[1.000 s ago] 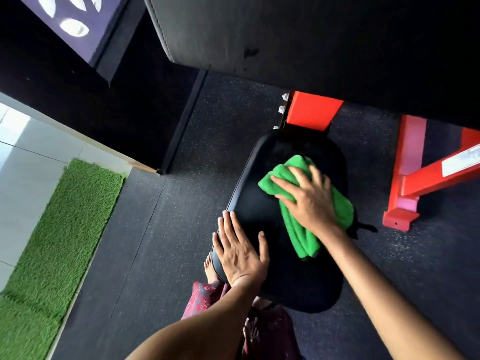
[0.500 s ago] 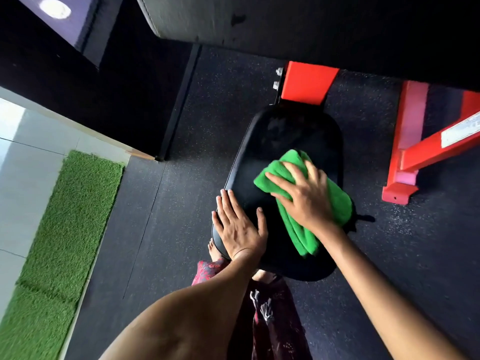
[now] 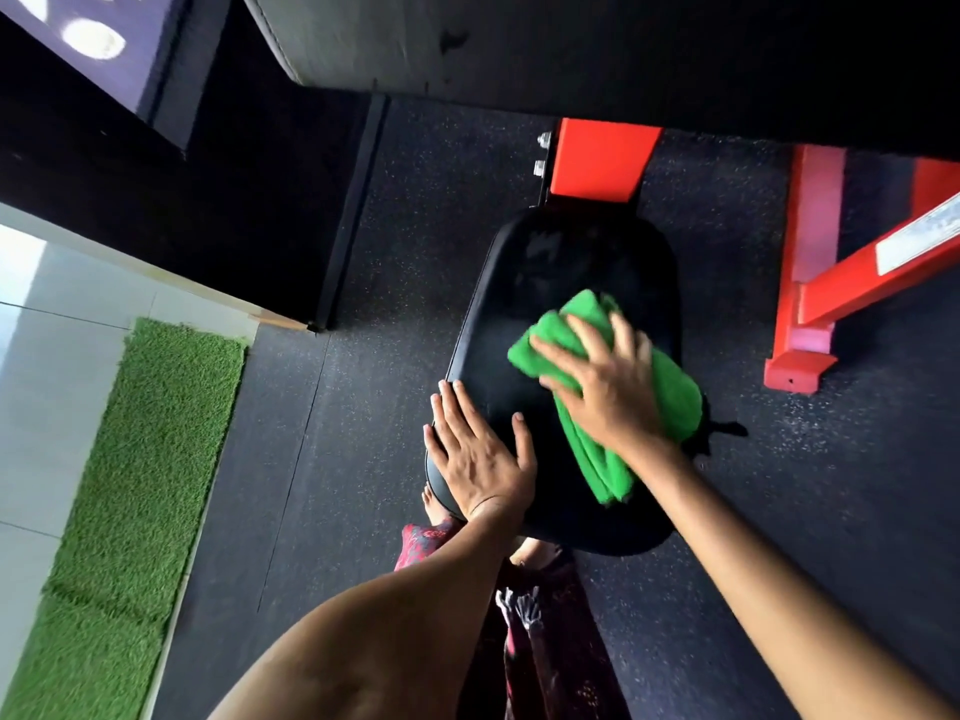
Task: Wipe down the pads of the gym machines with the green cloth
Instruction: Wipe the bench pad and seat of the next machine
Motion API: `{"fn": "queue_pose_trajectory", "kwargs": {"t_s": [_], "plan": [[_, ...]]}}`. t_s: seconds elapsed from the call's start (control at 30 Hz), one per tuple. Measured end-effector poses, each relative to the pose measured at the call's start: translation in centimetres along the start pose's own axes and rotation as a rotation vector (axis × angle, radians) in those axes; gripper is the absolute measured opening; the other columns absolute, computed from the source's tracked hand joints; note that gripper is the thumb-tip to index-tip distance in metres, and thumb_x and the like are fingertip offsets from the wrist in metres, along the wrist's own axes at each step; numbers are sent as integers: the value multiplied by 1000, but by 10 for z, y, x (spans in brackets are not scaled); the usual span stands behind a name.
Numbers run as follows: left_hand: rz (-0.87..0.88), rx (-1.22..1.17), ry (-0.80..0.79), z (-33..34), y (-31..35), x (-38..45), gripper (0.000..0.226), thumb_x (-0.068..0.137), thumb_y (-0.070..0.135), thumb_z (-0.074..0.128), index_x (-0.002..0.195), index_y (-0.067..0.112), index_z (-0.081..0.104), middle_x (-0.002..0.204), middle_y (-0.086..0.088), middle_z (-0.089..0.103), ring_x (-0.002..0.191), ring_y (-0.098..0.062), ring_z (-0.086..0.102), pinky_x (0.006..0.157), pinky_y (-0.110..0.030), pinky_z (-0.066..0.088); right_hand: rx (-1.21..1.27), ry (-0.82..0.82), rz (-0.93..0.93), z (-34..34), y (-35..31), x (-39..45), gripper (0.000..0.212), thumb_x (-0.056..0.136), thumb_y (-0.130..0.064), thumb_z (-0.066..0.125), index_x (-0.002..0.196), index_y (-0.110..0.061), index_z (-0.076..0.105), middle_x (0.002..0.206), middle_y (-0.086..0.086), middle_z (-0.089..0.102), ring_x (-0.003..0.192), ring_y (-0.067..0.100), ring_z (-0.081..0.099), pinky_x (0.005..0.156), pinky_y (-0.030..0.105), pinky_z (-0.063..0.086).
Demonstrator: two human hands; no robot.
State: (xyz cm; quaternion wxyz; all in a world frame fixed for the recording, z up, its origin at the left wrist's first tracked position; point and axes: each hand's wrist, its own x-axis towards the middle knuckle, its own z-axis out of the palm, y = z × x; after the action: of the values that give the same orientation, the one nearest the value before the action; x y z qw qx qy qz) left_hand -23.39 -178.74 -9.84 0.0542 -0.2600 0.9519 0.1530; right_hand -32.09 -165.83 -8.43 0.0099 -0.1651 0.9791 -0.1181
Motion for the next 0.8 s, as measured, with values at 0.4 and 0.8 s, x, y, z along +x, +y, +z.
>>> {"fn": "queue_pose_trajectory", "kwargs": {"t_s": [0.4, 0.8], "plan": [[14, -6, 11, 0, 1, 0, 77, 87, 49, 30, 147, 0, 27, 153, -16, 30, 140, -30, 28, 113, -41, 8, 35, -14, 411, -4, 19, 67, 47, 91, -43, 55, 137, -38, 47, 149, 5, 37, 136, 43, 25, 105, 60, 23], [6, -10, -13, -1, 0, -1, 78, 87, 51, 24, 149, 3, 23, 155, -14, 25, 143, -28, 23, 115, -44, 12, -43, 80, 328, -8, 24, -19, 43, 84, -43, 54, 125, -32, 60, 132, 9, 55, 116, 48, 45, 85, 58, 42]]}}
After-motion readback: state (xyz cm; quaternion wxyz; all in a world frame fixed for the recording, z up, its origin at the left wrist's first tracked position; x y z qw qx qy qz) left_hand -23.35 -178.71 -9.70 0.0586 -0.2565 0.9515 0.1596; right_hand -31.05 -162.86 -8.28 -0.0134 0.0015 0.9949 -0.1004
